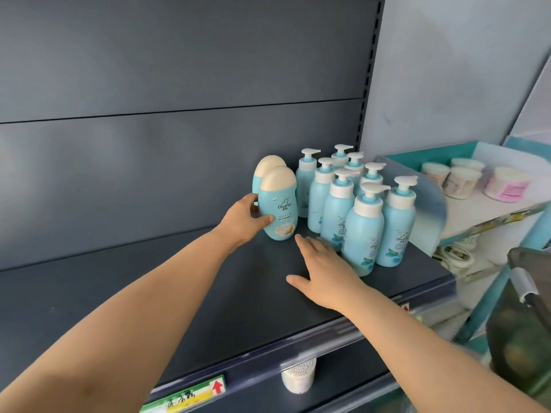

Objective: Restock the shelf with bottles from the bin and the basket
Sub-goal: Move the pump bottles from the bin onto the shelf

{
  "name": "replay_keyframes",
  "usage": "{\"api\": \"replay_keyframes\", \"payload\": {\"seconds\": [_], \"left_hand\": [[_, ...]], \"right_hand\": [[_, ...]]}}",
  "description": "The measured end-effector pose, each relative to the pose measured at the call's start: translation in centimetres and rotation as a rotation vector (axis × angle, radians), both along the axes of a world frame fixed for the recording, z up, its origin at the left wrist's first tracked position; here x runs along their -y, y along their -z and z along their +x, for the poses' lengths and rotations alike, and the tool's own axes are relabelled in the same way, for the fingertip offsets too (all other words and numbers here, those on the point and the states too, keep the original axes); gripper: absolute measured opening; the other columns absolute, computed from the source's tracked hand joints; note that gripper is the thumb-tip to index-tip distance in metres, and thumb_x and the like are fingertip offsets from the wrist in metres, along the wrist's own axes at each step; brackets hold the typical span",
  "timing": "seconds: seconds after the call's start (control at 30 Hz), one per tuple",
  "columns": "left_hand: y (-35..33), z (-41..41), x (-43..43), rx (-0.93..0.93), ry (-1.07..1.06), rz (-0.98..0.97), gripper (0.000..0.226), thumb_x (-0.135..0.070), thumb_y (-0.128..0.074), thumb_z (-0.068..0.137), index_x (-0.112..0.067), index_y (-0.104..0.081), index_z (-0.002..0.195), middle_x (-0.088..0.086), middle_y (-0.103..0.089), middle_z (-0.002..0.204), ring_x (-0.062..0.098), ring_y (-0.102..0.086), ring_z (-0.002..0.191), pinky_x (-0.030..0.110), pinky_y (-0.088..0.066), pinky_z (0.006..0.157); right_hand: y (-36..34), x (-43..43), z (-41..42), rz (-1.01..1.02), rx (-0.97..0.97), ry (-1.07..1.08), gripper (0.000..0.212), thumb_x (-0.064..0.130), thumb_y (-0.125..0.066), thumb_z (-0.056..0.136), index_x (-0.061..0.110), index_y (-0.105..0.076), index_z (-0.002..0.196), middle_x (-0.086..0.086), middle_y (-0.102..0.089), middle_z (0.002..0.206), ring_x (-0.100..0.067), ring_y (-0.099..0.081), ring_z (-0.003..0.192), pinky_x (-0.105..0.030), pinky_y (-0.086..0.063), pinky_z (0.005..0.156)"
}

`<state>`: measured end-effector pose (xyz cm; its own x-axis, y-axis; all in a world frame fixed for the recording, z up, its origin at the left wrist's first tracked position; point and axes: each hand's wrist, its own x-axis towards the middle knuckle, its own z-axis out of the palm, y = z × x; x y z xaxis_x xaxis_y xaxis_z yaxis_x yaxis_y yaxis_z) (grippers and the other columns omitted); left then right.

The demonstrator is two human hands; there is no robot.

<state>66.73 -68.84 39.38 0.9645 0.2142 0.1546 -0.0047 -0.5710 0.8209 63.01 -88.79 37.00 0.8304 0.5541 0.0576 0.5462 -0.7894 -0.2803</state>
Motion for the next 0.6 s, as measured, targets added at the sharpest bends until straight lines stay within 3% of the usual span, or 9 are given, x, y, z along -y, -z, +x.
{"api": "replay_keyframes", "payload": {"seconds": [0.07,0.13,0.27,0.37,0.47,0.6], "left_hand": [[-0.1,-1.0,0.1,-0.010,-0.051,0.002,0.055,-0.030,-0.068,0.086,-0.020,-0.044,0.134,-0.001,-0.060,0.114,0.016,-0.057,0.107,0.028,-0.047,0.078],[-0.6,-2.6,0.6,0.016,-0.097,0.124,0.055,-0.033,-0.063,0.088,-0.021,-0.041,0.136,-0.002,-0.058,0.116,0.015,-0.055,0.105,0.027,-0.047,0.075],[-2.0,-6.5,2.8,0.225,-0.109,0.477,0.049,-0.030,-0.059,0.090,-0.021,-0.045,0.135,0.002,-0.058,0.120,0.020,-0.053,0.109,0.027,-0.042,0.082],[-3.0,-9.3,5.8,0.347,-0.064,0.581,0.049,-0.028,-0.061,0.089,-0.019,-0.049,0.135,0.003,-0.057,0.128,0.026,-0.047,0.120,0.028,-0.038,0.093],[-3.7,-11.6,9.6,0.480,-0.010,0.642,0.046,-0.023,-0.065,0.085,-0.015,-0.055,0.130,0.004,-0.060,0.124,0.028,-0.051,0.118,0.026,-0.036,0.093],[-3.5,-12.9,16.7,0.530,0.065,0.693,0.046,-0.031,-0.057,0.084,-0.013,-0.057,0.126,0.005,-0.063,0.119,0.030,-0.056,0.112,0.042,-0.049,0.091]], "right_hand": [[-0.5,0.2,-0.5,-0.008,0.035,0.010,0.079,0.049,-0.048,0.093,0.020,-0.004,0.152,-0.004,-0.018,0.156,-0.024,-0.013,0.145,-0.037,-0.022,0.115],[-1.0,0.7,-1.2,-0.002,0.103,0.023,0.074,0.049,-0.047,0.093,0.021,-0.009,0.151,-0.002,-0.025,0.153,-0.023,-0.021,0.141,-0.037,-0.027,0.112],[-2.1,2.1,-2.9,0.075,0.253,0.001,0.063,0.045,-0.047,0.094,0.022,-0.025,0.148,0.001,-0.037,0.146,-0.022,-0.034,0.133,-0.035,-0.032,0.106],[-2.8,4.0,-4.3,0.135,0.356,-0.034,0.057,0.040,-0.055,0.091,0.018,-0.040,0.142,-0.002,-0.050,0.135,-0.025,-0.046,0.123,-0.037,-0.038,0.102],[-2.9,7.4,-5.1,0.176,0.465,-0.038,0.053,0.036,-0.064,0.084,0.013,-0.053,0.130,-0.006,-0.059,0.122,-0.029,-0.055,0.112,-0.040,-0.046,0.095],[-2.8,14.6,-6.2,0.148,0.475,0.025,0.054,0.040,-0.060,0.080,0.013,-0.056,0.127,-0.008,-0.060,0.120,-0.031,-0.057,0.109,-0.042,-0.047,0.095]]}}
